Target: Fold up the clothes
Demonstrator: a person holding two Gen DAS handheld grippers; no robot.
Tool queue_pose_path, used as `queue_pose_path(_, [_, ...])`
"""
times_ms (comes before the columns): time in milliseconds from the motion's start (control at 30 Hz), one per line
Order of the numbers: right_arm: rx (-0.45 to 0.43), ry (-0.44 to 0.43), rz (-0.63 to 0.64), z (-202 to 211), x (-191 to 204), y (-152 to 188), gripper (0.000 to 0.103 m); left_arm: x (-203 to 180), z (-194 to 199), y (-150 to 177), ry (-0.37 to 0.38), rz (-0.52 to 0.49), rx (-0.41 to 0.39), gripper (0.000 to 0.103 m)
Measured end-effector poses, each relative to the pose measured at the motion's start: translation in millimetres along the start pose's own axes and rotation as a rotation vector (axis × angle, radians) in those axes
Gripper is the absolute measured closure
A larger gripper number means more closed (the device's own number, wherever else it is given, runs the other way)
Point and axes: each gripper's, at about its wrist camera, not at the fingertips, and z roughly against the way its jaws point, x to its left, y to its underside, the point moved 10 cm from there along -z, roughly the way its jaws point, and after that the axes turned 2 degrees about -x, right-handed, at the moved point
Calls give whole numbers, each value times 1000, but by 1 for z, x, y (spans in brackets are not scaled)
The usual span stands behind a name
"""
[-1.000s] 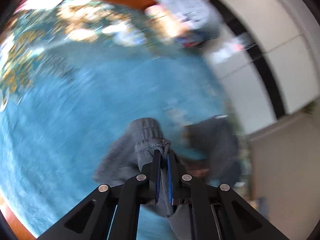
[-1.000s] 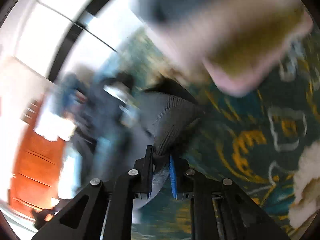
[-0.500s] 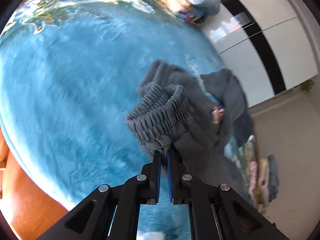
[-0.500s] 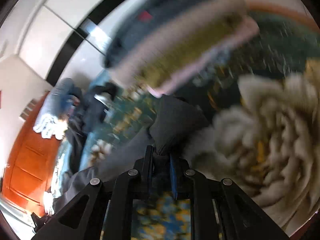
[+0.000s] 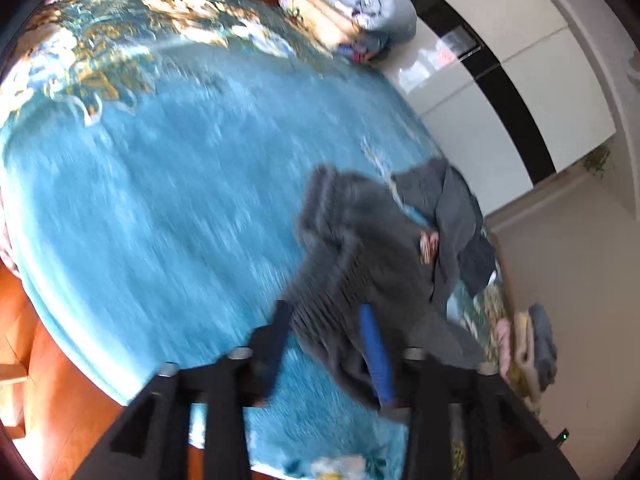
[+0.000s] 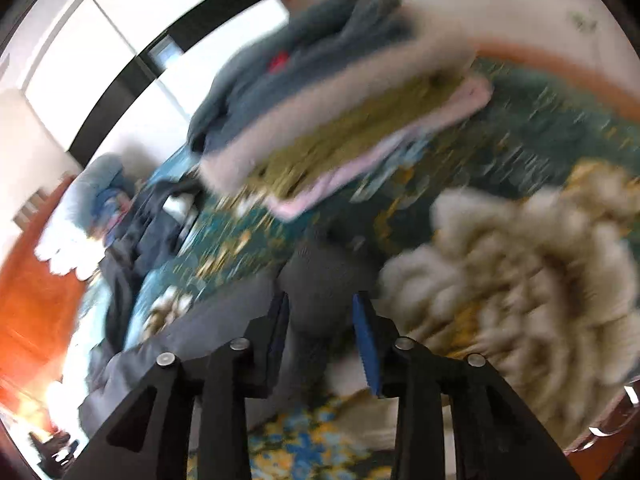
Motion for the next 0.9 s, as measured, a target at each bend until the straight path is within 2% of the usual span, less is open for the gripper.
queue_pose_path(67, [-47,35,15,9,3,-14,63,0,-17,-27,-39,-38,0,47])
queue_pose_path(133, [-59,14,34,9,23,-20,63,4,-47,-41,-34,0,39,42])
queue_pose_path(267, [6,-79,70,-10,70,-5,63,11,-106,-65,-28,86,117,42])
queue_pose_path(333, [42,-115,89,-20,90,5,63,4,-122,-68,-8,87,141,44])
queue_pose_path(433, [68,-120,110,-30,101,14,63,-13,-142,-75,43,68,166,44])
queue_pose_path(467, [77,-121,117,-33,104,17,63,-14,-146,-77,37,69,169,44])
queue_pose_path(500, [85,-123,124,-36,108,20,63,-14,-149,-80,27,72,171,53])
queue_pose_path(533, [94,-124,131,-39,112,24,63,-15,-153,-82,16,74,173,75])
queue_pose_path(567, [103,-126,138,-43,115,27,63,-14,-155,-84,-24,66,173,82])
queue_pose_path(600, [112,-127,145,-46,119,30,63,-16,-155,-85,-46,50,169,83])
queue_pose_path(633, [117,-127,147,-48,120,31,63,-20,-155,-87,-62,33,163,88])
queue_pose_path(700, [123,-126,146,-50,121,33,63,-30,-146,-95,-49,14,122,92])
queue_pose_path(800, [131,-126,147,-55,122,34,63,-54,-117,-124,64,32,-5,94])
queue_pose_path(833, [134,-126,147,-56,122,35,63,-59,-107,-133,80,24,-53,94])
queue_pose_path(867, [137,-126,147,-57,122,35,63,-62,-102,-140,69,-1,-87,94])
queue_pose_path(900, [140,-126,147,-59,123,36,63,-57,-109,-142,24,-17,-80,94])
